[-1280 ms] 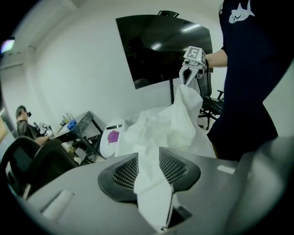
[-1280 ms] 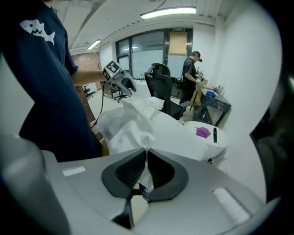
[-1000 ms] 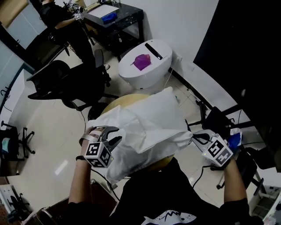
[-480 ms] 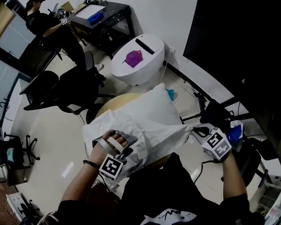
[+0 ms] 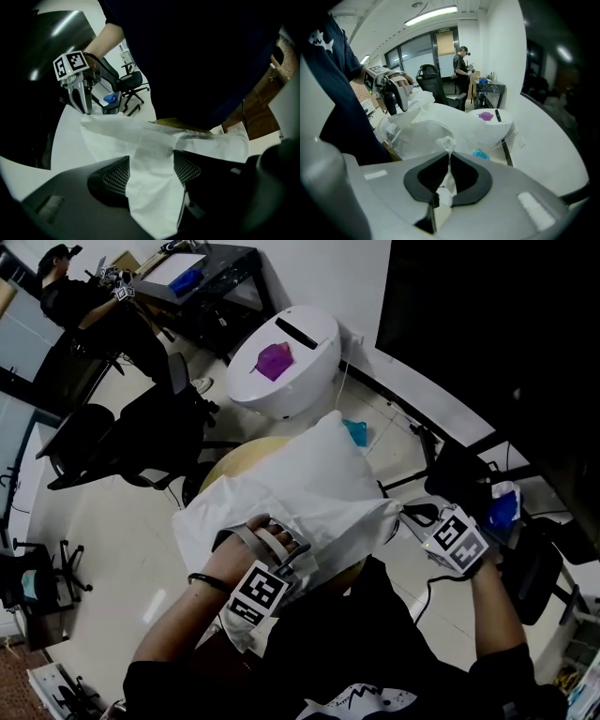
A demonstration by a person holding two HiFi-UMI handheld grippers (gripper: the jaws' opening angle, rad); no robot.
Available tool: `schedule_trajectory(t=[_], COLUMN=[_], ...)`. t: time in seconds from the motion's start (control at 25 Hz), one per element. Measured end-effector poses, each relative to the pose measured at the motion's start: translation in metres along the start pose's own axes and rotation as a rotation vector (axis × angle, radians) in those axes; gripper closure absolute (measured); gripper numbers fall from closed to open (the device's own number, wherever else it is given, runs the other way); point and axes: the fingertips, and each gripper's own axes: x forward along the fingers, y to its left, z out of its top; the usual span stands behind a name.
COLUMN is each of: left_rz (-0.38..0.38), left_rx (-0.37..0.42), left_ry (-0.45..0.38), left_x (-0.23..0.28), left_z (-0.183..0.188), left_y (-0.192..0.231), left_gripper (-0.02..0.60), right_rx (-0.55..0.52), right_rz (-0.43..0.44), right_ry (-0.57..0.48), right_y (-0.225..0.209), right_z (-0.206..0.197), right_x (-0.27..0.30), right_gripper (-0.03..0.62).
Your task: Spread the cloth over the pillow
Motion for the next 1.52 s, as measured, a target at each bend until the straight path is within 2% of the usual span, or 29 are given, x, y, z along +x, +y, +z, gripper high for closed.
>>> schedule_trajectory(t=[0.08,0.24,0.52,0.64,0.8,0.96,1.08,1.28,1.4,1.52], left_rz=[-0.062,-0.104,-0.292,-0.307,-0.236,-0.114,0.005,0.248,0.337,0.379], left_rx=[0.015,0.066,0.073,0.064,0.030,-0.065,-0.142,-0.254,-0.305,-0.368], left_ry=[-0.002,0.020,0.025,0.031,0.034,-0.008,-0.034,-0.027,0.033,0.027], left_x=[0.001,0.002,0.032,0.033,0.020,-0.006,-0.032,-0.075,-0.086,-0.081], left_z=[0.002,0.001,0.000,-0.004,-0.011,-0.020,-0.038,-0.093,-0.133,-0.158], left_y=[0.004,0.018,-0.004,-0.008,0.001,0.021,0.048,0.120,0.165,0.209], left_gripper=[0.298,0.311,0.321,0.397,0.511,0.561,0.565,0.565,0.565,0.565], right_rx=[0.002,0.016,0.032,0.037,0.042,0.046,0.049,0.067,0.070,0.087], right_rz=[0.003,0.003,0.015,0.020,0.026,0.026,0.017,0.000,-0.004,-0.008], right_ry=[-0.003,-0.010,-0.012,-0.011,-0.015,-0.017,-0.026,-0.043,-0.041,-0.035], right_y=[0.001,0.003,0.003,0.003,0.001,0.002,0.000,-0.003,-0.005,-0.008], right_z=[-0.001,-0.001,-0.006,-0.008,-0.011,-0.012,-0.011,-0.011,-0.014,-0.020], right_x=[0.001,0.005,0.009,0.009,0.007,0.003,-0.002,-0.014,-0.020,-0.023], right_gripper=[0.569,0.569,0.569,0.569,0.569,0.569,0.569,0.569,0.569,0.569])
